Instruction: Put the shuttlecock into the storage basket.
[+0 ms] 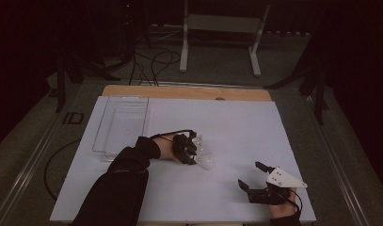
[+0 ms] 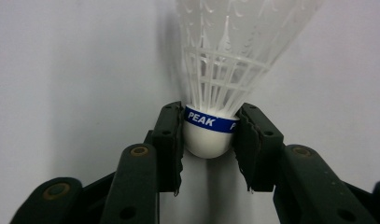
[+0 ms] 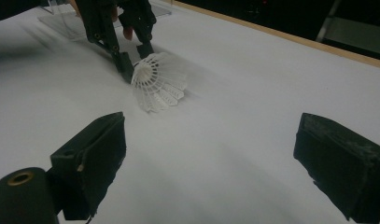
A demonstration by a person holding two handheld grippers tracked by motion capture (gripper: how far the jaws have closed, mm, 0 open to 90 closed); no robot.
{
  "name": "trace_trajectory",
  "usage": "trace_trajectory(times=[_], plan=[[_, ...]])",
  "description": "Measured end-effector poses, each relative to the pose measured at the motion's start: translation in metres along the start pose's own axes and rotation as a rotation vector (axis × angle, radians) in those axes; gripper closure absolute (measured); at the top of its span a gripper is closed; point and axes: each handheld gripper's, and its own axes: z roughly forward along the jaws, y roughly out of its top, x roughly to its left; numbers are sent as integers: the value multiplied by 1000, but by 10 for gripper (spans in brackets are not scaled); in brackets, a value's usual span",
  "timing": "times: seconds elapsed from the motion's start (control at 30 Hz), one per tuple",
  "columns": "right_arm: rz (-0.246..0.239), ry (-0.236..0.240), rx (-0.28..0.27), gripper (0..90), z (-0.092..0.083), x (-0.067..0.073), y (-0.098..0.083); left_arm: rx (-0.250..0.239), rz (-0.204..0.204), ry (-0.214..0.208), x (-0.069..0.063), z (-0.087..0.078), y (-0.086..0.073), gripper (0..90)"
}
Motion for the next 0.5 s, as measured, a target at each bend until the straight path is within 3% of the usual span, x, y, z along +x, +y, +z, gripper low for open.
trace_trajectory(times=[0.2,0.5], plan=[[0,-1,1,93,0,0,0,2,17,-5,-1,-5,4,651],[-1,-2,-2,93,0,0,1,34,-5,-43,-4,-15,7,654]])
